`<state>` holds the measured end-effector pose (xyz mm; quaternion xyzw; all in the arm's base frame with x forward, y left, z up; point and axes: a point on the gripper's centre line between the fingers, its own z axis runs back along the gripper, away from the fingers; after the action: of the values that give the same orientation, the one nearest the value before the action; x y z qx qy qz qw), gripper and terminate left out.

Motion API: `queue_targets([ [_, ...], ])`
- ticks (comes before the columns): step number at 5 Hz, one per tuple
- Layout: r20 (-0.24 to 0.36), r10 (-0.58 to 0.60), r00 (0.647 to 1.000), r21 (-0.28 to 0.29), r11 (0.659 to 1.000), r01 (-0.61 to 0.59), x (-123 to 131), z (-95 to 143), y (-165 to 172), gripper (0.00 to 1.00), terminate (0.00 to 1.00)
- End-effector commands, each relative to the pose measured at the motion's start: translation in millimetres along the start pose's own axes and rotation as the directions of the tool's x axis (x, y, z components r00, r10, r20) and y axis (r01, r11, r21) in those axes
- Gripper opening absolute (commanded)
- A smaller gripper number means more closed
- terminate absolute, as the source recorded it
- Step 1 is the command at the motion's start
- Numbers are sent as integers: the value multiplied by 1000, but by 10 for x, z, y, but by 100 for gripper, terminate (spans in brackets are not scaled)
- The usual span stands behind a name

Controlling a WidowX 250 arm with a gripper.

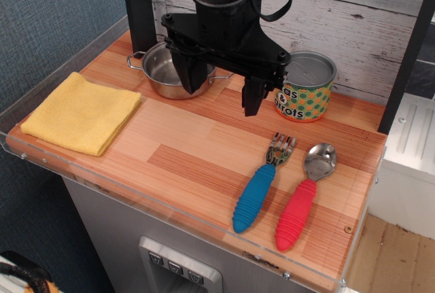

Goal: Move yellow cloth to left of fork.

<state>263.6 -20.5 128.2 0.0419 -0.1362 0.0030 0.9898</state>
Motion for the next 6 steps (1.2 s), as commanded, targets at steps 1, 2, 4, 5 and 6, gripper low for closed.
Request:
queue_targets([
  [1, 0, 0, 1000, 0, 1000, 0, 0, 0, 0, 100, 0],
  [2, -39, 22, 999, 13, 1000, -22, -17, -111, 177, 100, 0],
  [4, -77, 86, 993, 94, 992, -79, -96, -307, 769, 100, 0],
  [5, -102, 127, 987, 137, 984, -112, -123, -417, 1118, 100, 0],
  [6, -116, 164, 980, 169, 975, -143, -193, -516, 1426, 100, 0],
])
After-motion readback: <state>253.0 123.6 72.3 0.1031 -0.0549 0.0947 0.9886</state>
